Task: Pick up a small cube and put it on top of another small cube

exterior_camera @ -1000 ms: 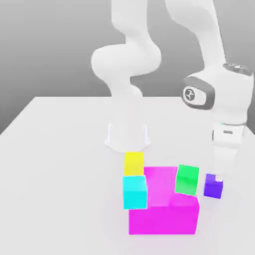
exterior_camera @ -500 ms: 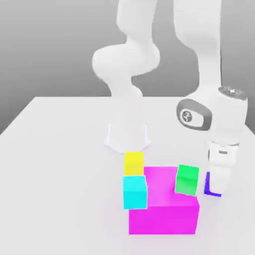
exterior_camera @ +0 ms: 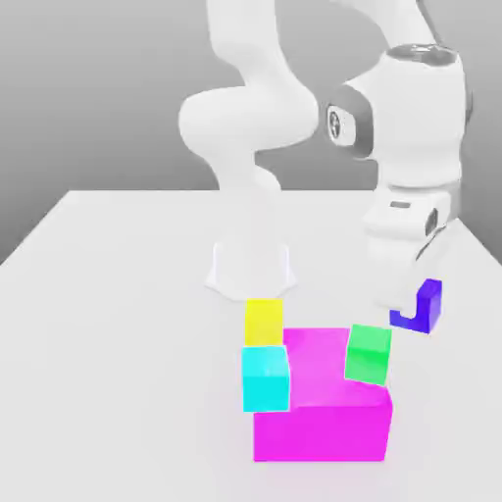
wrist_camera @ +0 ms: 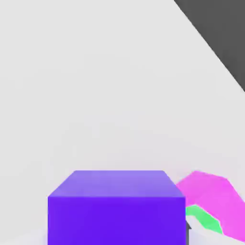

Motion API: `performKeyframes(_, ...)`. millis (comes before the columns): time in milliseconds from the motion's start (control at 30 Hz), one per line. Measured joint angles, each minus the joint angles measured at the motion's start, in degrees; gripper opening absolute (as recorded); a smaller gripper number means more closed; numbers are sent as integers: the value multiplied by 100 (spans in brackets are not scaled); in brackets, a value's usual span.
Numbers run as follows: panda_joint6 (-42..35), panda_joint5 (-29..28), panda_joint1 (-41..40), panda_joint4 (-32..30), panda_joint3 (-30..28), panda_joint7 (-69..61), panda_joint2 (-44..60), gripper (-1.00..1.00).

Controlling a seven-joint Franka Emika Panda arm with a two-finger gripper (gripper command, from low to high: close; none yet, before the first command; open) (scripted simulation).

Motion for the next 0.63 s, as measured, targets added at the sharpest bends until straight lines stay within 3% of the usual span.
performKeyframes(300, -1442, -887, -1457, -710, -379, 301, -1776, -100)
performKeyframes(500, -407, -1143, -1686, -1251, -326, 341, -1078, -100)
performKeyframes(533, -178, -1150, -1690, -1316, -330, 342, -910, 100)
performKeyframes(633, -178, -1150, -1690, -1316, -330, 342, -910, 100)
